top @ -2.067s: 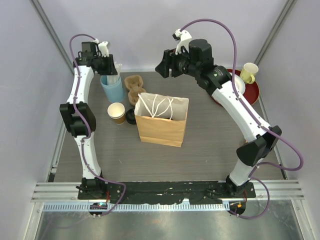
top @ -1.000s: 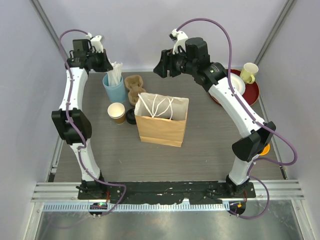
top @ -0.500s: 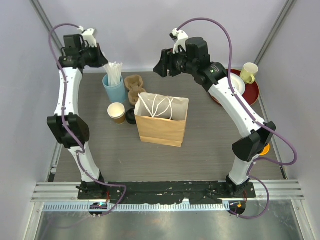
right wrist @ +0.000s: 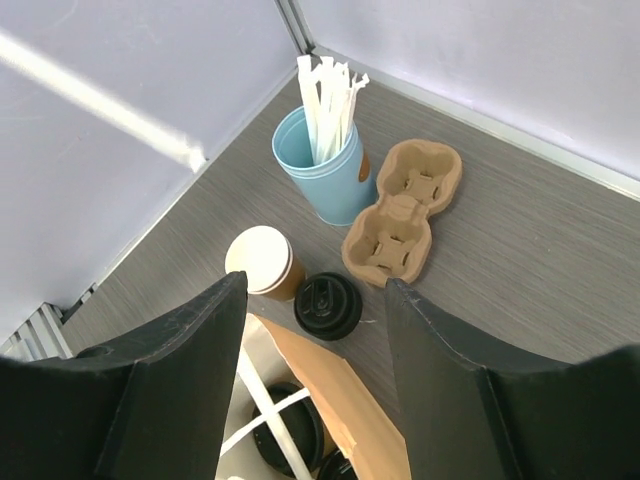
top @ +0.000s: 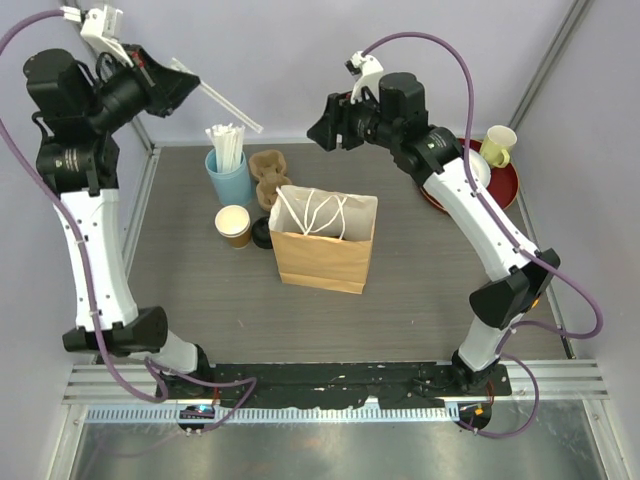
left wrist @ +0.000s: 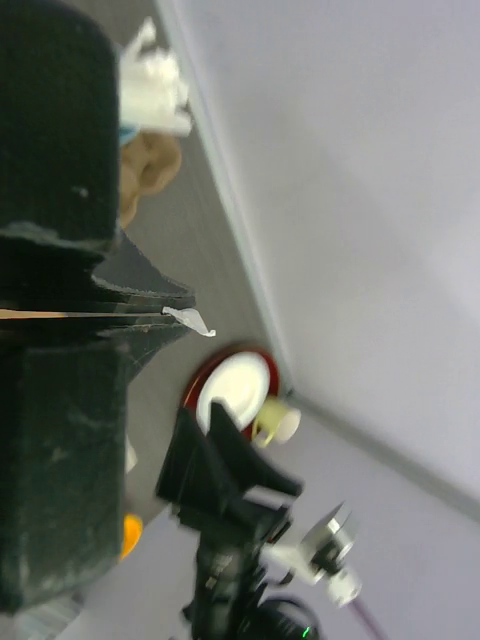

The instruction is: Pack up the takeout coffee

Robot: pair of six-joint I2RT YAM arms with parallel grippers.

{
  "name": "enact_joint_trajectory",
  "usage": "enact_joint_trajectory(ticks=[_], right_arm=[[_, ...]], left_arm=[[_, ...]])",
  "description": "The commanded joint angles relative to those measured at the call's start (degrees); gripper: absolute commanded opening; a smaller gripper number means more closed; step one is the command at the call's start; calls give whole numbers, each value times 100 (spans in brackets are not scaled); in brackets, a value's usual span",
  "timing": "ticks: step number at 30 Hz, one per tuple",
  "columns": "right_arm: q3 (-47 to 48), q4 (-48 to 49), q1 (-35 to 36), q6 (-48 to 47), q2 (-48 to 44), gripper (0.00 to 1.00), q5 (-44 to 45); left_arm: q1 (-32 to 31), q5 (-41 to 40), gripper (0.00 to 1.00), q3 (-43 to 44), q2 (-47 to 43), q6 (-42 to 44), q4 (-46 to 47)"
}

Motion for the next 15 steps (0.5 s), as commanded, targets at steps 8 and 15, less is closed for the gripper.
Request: enact_joint_trajectory(ticks=[8, 15], right_arm=[[-928, 849, -11, 117, -1182, 63, 208], [-1324, 911, -11, 144, -1508, 63, 305]], left_arm=[[-958, 1270, 0, -1443, -492, -1128, 79], [-958, 1182, 0, -1232, -501, 129, -1397]])
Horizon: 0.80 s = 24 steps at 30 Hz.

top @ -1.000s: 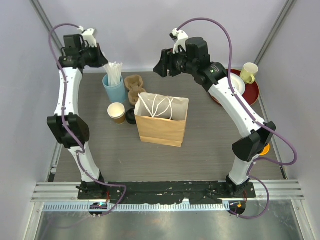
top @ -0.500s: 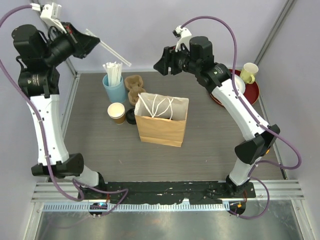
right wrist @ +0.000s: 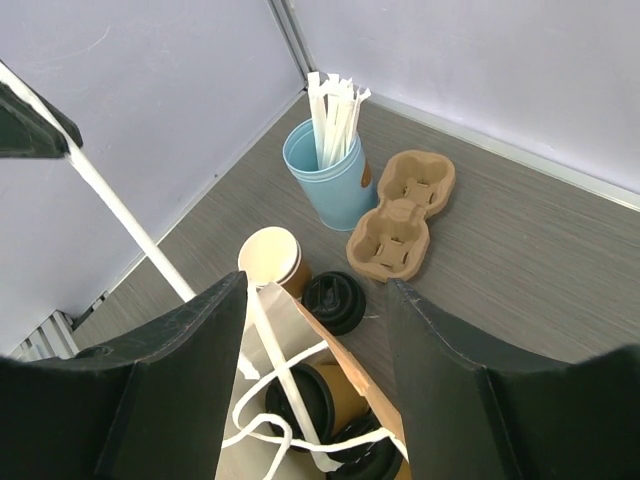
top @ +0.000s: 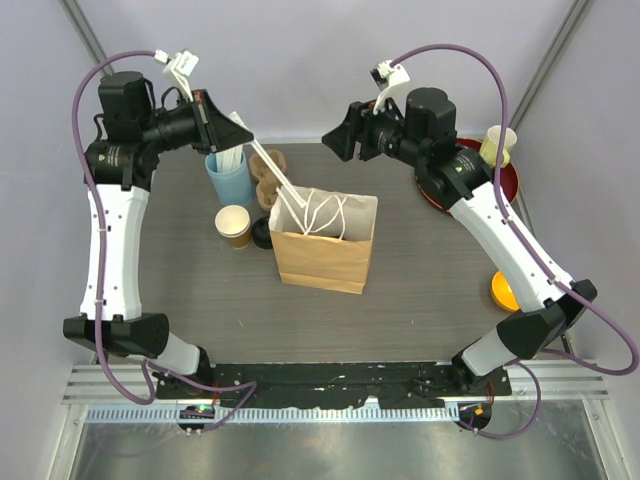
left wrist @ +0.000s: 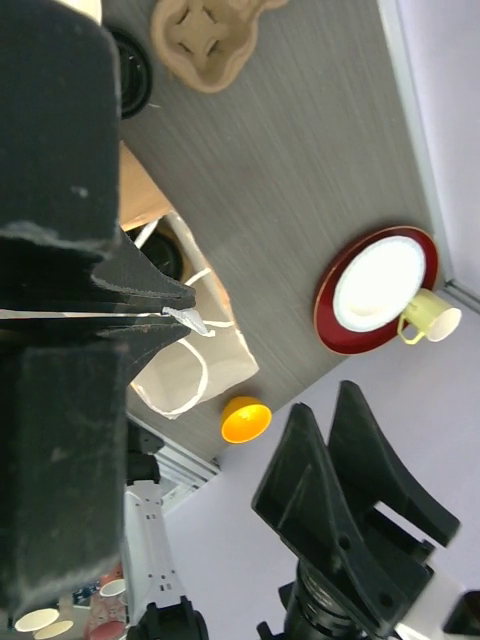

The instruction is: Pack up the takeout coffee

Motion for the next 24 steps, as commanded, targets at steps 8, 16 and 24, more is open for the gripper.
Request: enact_joint_trajectory(ticks=[8, 16, 24], right_arm=[[-78, 380, -19, 13, -229, 63, 108], [-17, 389, -11, -5, -150, 63, 82], [-78, 389, -11, -14, -185, 63, 135]], left_arm=[[30, -62, 0, 677, -182, 1476, -1628], [-75, 34, 0, -763, -226, 275, -279], [-391, 52, 0, -1834, -348, 608, 864]])
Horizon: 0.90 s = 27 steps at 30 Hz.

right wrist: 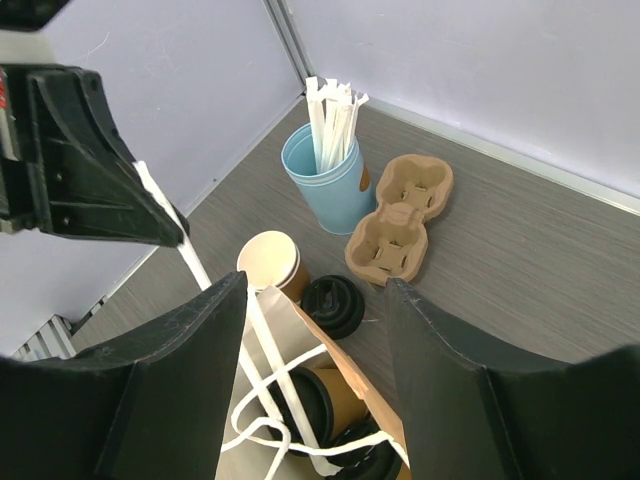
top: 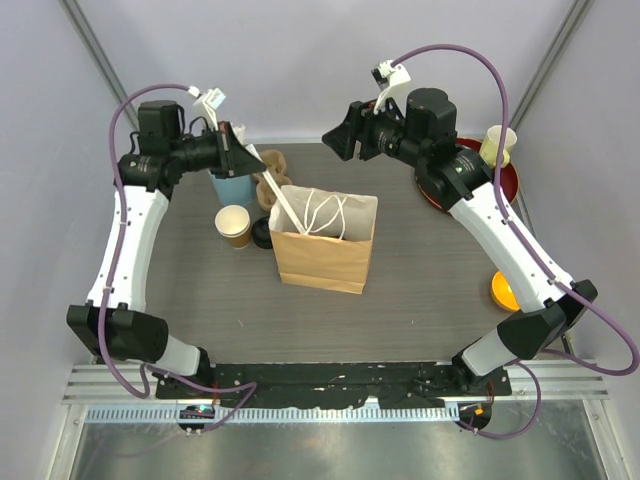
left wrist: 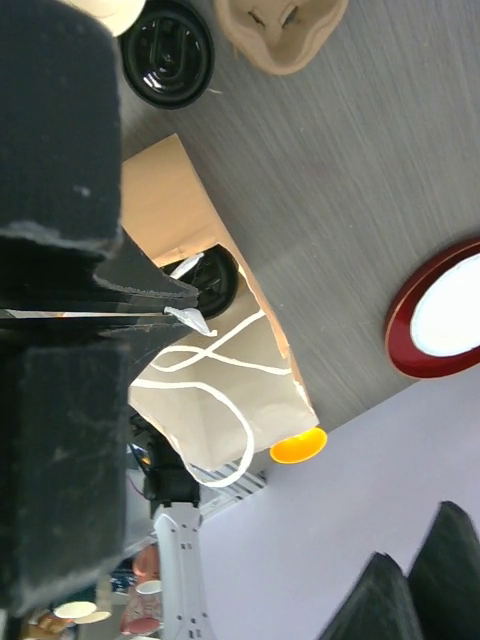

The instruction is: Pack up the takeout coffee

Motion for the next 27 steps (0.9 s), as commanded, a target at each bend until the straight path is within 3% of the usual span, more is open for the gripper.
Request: enact_joint_trajectory(ticks=[1, 3, 4, 5, 7, 8, 10, 17, 20, 22, 27], right_arm=[[16, 303, -11, -18, -80, 63, 78], [68, 303, -19, -35, -45, 63, 51], [86, 303, -11, -36, -36, 62, 43], [103, 303, -11, -53, -19, 63, 43], [121, 295, -11, -88, -19, 63, 34], [113, 294, -11, -88, -27, 63, 34], [86, 294, -19, -80, -45, 63, 8], [7, 294, -11, -62, -63, 63, 209], [-116, 260, -89, -10, -142, 64, 664], [-344, 163, -448, 148, -238, 64, 850], [-1474, 215, -1442, 659, -791, 65, 2104]], left_arm=[[-363, 224, 0, -540, -261, 5, 1070], [-460, 304, 4, -1092, -567, -65, 1668], [-461, 321, 13, -1252, -691, -118, 1835], [-461, 278, 38, -1367, -779, -84, 2011], [-443, 103, 64, -1561, -1052, 187, 1952], [-434, -116, 83, -1605, -1131, 285, 1925], [-382, -302, 99, -1684, -1369, 391, 1881], [-92, -1346, 100, -1263, -1510, 436, 1547], [5, -2663, 100, -1306, -1545, 365, 1249], [101, -3595, 100, -1385, -1571, 251, 899], [286, -4160, 100, -2131, -1975, 487, 659]])
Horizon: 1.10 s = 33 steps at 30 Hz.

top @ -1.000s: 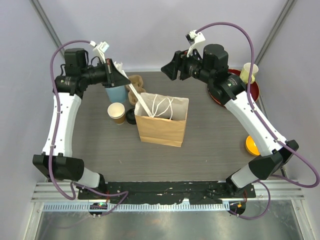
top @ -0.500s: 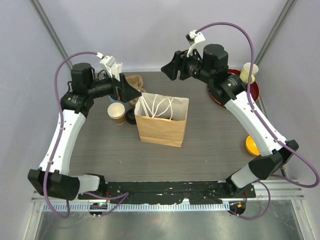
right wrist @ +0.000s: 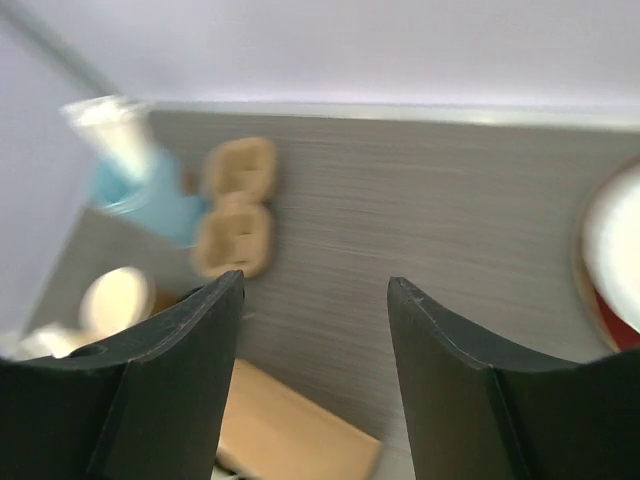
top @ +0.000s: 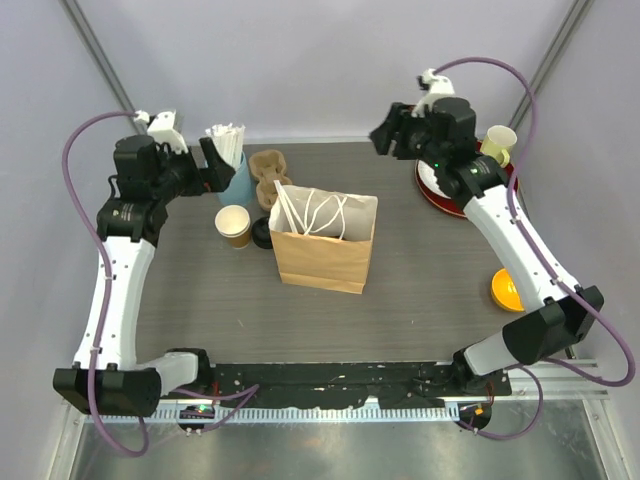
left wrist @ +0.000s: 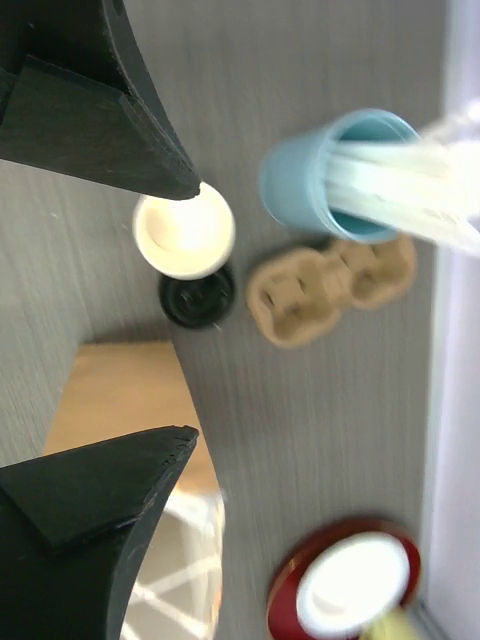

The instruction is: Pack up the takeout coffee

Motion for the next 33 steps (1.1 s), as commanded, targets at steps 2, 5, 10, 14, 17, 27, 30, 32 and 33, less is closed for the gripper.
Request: enact_joint_trajectory(ticks=[2, 5, 10, 14, 17, 27, 30, 32, 33], right_arm=[[-1168, 270, -895, 348, -924, 67, 1929], [-2483, 673, -1062, -20, -1486, 77, 3133], [-4183, 1791, -1309, -338, -2409, 79, 2969], [-5245, 1975, -1379, 84, -2849, 80, 3101], [-6018, 2616, -1388, 93, -3350, 80, 2978], [-6760, 2653, -1379, 217, -4124, 80, 3180], [-6743, 2556, -1379, 137, -4133, 80, 3215], [-6804, 2547, -1388, 172, -4168, 80, 3224], [-6830, 2547, -1379, 225, -4194, 80, 3250]], left_arm=[[101, -1372, 100, -967, -527, 314, -460], [101, -2049, 100, -1652, -904, 314, -469], [92, -2726, 100, -3049, -1897, 306, -30], [101, -3648, 100, -3632, -2293, 68, -74], [101, -3913, 100, -3852, -2452, -54, -21], [101, -3624, 96, -4283, -2303, 323, 761], [92, -3606, 96, -4345, -2311, 261, 796], [101, -3641, 95, -4459, -2294, 253, 858], [101, -3650, 95, -4494, -2285, 261, 919]])
